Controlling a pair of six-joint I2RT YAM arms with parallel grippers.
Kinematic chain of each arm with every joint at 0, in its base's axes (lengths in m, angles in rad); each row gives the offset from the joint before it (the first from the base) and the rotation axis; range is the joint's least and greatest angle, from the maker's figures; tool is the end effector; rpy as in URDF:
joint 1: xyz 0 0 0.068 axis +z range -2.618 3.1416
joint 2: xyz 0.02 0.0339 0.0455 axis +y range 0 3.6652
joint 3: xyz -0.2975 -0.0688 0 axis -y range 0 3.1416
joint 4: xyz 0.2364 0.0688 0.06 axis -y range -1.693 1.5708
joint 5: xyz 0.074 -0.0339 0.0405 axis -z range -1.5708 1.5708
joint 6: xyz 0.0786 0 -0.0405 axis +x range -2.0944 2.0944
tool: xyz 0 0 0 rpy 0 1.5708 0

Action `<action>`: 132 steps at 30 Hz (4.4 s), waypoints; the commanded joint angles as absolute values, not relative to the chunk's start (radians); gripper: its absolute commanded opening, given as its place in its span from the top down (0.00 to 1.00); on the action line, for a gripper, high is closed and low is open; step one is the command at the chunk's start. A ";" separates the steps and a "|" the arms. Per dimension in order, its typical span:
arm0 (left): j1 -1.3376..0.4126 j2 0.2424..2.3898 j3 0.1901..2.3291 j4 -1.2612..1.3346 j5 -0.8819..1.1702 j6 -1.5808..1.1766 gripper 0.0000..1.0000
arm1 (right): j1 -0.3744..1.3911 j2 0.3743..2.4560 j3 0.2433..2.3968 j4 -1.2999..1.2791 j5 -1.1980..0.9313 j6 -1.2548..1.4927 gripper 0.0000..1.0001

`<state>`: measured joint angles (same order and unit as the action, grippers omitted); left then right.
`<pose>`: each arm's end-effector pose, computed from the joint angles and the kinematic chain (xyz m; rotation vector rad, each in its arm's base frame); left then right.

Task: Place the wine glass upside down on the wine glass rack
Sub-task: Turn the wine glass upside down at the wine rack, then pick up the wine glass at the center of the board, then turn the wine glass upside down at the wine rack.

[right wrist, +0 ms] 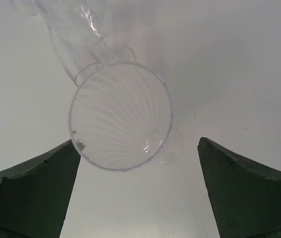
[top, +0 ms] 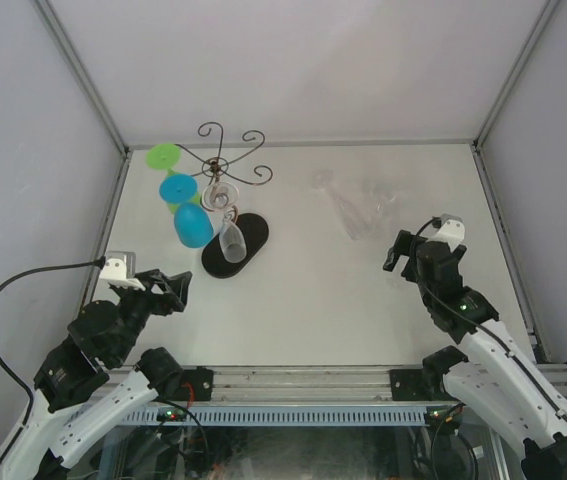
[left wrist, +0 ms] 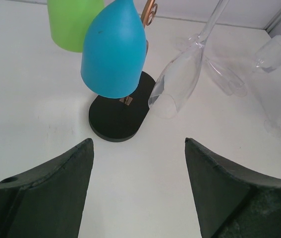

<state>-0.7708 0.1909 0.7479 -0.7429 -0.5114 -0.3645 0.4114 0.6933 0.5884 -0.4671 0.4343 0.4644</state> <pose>0.0533 0.0019 0.3195 -0.0182 1.7481 -0.3853 0.1551 0.0316 0.2599 0.3039 2.0625 0.0652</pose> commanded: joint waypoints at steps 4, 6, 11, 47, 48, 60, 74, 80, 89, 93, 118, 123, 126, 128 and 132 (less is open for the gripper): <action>-0.764 0.186 0.736 -0.708 -0.500 -0.361 0.22 | 0.436 0.673 0.418 -0.116 0.489 0.529 0.01; -0.764 0.184 0.736 -0.707 -0.502 -0.360 0.22 | 0.463 0.680 0.369 -0.029 0.547 0.521 0.02; -0.764 0.189 0.736 -0.707 -0.499 -0.359 0.22 | 0.500 0.734 0.264 0.188 0.626 0.518 0.08; -0.764 0.183 0.734 -0.706 -0.495 -0.359 0.22 | 0.470 1.082 0.303 0.339 0.709 0.518 0.54; -0.764 0.183 0.733 -0.706 -0.495 -0.359 0.22 | 0.470 1.083 0.304 0.339 0.709 0.518 0.57; -0.764 0.179 0.733 -0.706 -0.497 -0.359 0.22 | 0.472 1.016 0.300 0.344 0.696 0.478 0.81; -0.764 0.037 0.748 -0.687 -0.464 -0.342 0.20 | 0.476 0.625 0.313 0.224 0.401 0.387 0.92; -0.764 0.063 0.841 -0.665 -0.421 -0.290 0.18 | 0.589 0.529 0.375 0.156 0.398 0.400 0.93; -0.764 0.187 0.911 -0.612 -0.352 -0.313 0.18 | 0.942 0.639 0.518 0.359 0.564 0.287 0.93; -0.764 0.220 0.914 -0.566 -0.273 -0.363 0.18 | 1.063 0.716 0.561 0.512 0.588 0.222 0.94; -0.945 0.564 0.882 -0.168 -0.157 -0.533 0.22 | 1.291 1.001 0.752 0.911 0.420 0.044 0.93; -0.953 0.610 0.887 -0.138 -0.146 -0.542 0.27 | 1.308 1.008 0.755 0.924 0.373 0.023 0.93; -0.956 0.628 0.883 -0.114 -0.134 -0.551 0.32 | 1.312 1.013 0.755 0.932 0.347 0.020 0.93; -0.957 0.642 0.881 -0.102 -0.125 -0.556 0.36 | 1.313 1.019 0.755 0.939 0.331 0.020 0.93; -0.960 0.660 0.882 -0.080 -0.104 -0.561 0.47 | 1.314 1.028 0.755 0.939 0.306 0.025 0.93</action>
